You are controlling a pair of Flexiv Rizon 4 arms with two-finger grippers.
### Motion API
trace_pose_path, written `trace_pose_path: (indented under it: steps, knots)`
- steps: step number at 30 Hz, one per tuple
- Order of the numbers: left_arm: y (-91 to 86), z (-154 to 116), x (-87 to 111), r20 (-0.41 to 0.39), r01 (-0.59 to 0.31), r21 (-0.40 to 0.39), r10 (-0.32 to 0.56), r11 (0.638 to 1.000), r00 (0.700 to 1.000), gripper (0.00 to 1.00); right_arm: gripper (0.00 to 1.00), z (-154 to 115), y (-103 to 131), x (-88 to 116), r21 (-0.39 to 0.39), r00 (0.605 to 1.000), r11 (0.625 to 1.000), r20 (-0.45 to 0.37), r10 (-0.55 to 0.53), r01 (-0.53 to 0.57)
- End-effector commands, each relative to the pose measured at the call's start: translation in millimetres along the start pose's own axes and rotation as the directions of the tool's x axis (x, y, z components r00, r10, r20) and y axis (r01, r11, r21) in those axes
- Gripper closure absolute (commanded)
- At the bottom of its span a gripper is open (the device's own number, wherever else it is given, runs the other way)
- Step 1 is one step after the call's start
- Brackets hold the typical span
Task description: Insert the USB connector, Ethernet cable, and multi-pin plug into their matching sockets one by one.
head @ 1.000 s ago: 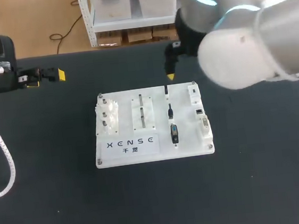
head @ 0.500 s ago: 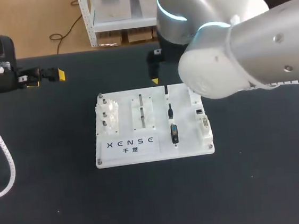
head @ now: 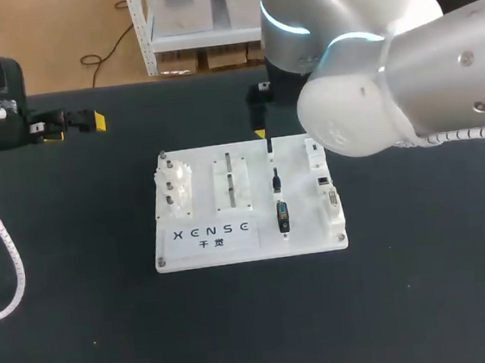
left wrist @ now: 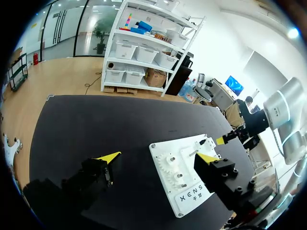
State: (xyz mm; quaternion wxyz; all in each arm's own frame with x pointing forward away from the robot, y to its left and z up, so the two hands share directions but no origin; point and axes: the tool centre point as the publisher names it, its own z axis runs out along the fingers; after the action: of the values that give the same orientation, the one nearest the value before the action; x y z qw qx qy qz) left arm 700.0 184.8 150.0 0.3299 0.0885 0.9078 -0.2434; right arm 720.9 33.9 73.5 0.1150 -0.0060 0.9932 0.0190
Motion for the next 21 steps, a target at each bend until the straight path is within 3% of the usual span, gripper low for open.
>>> trace_pose_path:
  steps: [1, 21]
  knots:
    - [0.1, 0, 0.0, 0.000, 0.000, 0.000, 0.000, 1.000, 1.000, 0.00, 0.00, 8, 12, -15, 0.035, 0.997, 0.998, -0.051, 0.060, -0.058]
    - [0.1, 0, 0.0, 0.000, 0.000, 0.000, 0.000, 1.000, 1.000, 0.00, 0.00, 49, 19, -14, 0.067, 0.993, 0.997, -0.110, 0.047, -0.040]
